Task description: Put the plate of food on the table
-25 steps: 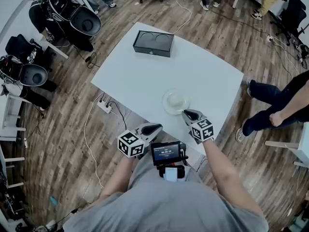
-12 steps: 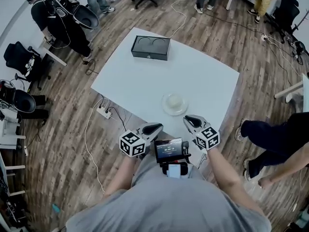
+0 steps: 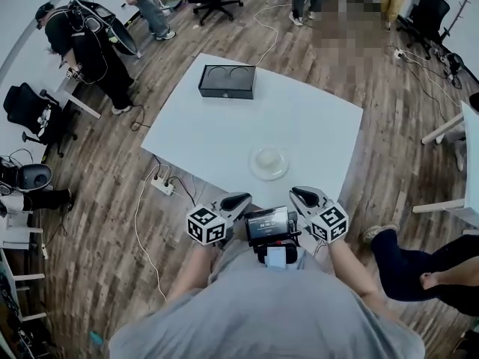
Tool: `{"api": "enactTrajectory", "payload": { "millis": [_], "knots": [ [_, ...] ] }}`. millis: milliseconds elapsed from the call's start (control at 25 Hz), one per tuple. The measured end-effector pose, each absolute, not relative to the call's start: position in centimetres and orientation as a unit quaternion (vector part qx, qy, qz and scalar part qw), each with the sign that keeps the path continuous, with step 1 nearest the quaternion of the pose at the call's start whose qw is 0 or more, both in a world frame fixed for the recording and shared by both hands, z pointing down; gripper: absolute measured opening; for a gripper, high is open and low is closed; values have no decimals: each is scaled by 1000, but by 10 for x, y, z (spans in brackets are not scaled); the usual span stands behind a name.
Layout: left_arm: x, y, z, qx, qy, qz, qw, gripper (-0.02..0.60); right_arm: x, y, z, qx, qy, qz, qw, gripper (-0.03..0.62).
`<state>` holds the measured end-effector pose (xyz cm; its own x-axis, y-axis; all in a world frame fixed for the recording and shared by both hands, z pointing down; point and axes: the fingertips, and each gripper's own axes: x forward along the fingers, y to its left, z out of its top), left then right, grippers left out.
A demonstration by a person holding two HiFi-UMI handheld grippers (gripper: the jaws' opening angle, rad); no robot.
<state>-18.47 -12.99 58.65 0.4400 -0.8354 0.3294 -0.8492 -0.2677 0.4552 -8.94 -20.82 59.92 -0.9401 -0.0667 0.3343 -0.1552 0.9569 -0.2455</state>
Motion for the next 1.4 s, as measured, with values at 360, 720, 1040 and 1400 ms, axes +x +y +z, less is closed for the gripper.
{"api": "enactTrajectory", "payload": {
  "millis": [360,720,1040,1400],
  "knots": [
    [-175,-124,585,801,-518,18,299,30,-58,-192,579,81,-973,164,140,51],
    [-174,-129,585,809,-511,33,289,31,-35,-183,565,88,-973,178,121,51],
    [-169,-129,583,813,-503,37,289,31,-27,-178,559,95,-971,178,128,47],
    [-163,-125,583,815,-500,42,289,31,-22,-173,561,97,-970,177,132,36]
  ]
}}
